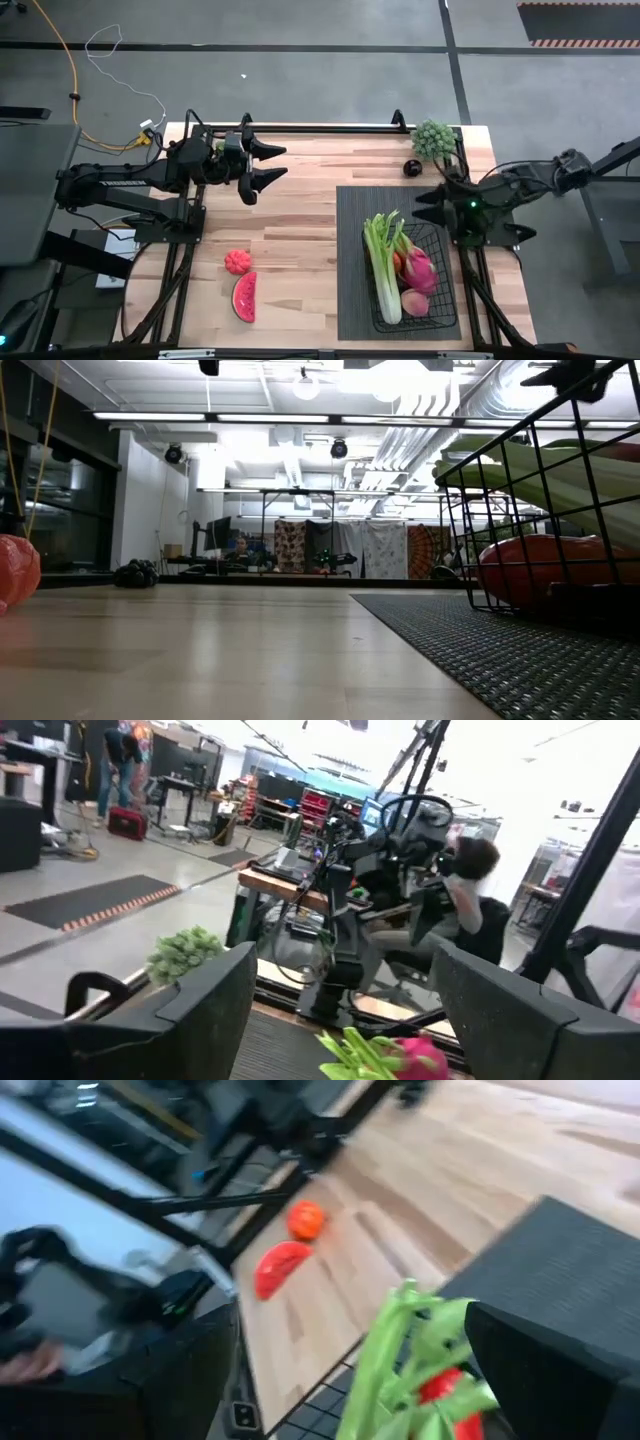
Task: Build produce basket
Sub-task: Put the squash into the black wire basket
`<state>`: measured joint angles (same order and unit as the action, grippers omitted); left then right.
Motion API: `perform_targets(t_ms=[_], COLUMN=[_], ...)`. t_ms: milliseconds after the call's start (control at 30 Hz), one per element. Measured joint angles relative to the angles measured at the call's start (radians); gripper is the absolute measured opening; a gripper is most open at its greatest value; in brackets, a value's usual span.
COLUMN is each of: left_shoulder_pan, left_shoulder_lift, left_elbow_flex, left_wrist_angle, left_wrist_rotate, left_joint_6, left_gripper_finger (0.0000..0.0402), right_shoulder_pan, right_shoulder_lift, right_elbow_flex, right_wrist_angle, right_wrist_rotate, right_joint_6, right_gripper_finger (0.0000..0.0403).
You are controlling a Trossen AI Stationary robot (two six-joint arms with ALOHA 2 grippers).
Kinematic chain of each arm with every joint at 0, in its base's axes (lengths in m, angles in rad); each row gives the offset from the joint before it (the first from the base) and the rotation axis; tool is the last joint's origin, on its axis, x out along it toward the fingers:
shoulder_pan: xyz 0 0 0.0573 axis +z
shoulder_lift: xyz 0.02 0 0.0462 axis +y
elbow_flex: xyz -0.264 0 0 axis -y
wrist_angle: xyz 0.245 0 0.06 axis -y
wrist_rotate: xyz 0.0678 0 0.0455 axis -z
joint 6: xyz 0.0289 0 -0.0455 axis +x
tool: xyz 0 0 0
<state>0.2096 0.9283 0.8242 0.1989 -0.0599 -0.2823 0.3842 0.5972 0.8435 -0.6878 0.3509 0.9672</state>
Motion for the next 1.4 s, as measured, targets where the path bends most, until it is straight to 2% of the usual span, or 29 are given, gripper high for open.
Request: perform_targets(t_ms=[67,200,300,400,600,833,933,1133,1400], left_shoulder_pan=[0.000,0.000,0.000,0.000,0.000,0.000,-0.002,-0.002,-0.002], left_shoulder_lift=[0.000,0.000,0.000,0.000,0.000,0.000,0.000,0.000,0.000], left_elbow_flex=[0.000,0.000,0.000,0.000,0.000,0.000,0.000,0.000,0.000], left_wrist_angle=[0.000,0.000,0.000,0.000,0.000,0.000,0.000,0.000,0.002], left_wrist_rotate=[0.000,-0.030,-0.053,-0.057,-0.056,-0.006,0.019,0.011,0.034], left_joint_6=[-0.002,0.031,0.049,0.059,0.049,0.014,0.007,-0.011,0.052], left_gripper_finger=[0.0291,0.0291,0.0291,0.0291,0.0291,0.0291,0.0291,0.0291,0.0291], right_shoulder_pan=[-0.062,-0.177,-0.261,-0.345,-0.509,-0.627,-0.636,-0.636,-0.635], right_shoulder_lift=[-0.035,-0.067,-0.057,-0.022,0.062,0.142,0.143,0.122,0.128], right_elbow_flex=[-0.084,-0.230,-0.302,-0.334,-0.300,-0.234,-0.209,-0.164,-0.162], right_wrist_angle=[0.113,0.393,0.629,0.792,0.829,0.828,0.828,0.832,0.827], right_wrist_rotate=[-0.083,-0.181,-0.282,-0.392,-0.595,-0.713,-0.720,-0.596,-0.589], right_joint_6=[-0.083,-0.318,-0.481,-0.559,-0.720,-0.793,-0.770,-0.637,-0.635], right_gripper_finger=[0.0378,0.0379,0.0379,0.0379,0.0379,0.0379,0.0379,0.0378,0.0378])
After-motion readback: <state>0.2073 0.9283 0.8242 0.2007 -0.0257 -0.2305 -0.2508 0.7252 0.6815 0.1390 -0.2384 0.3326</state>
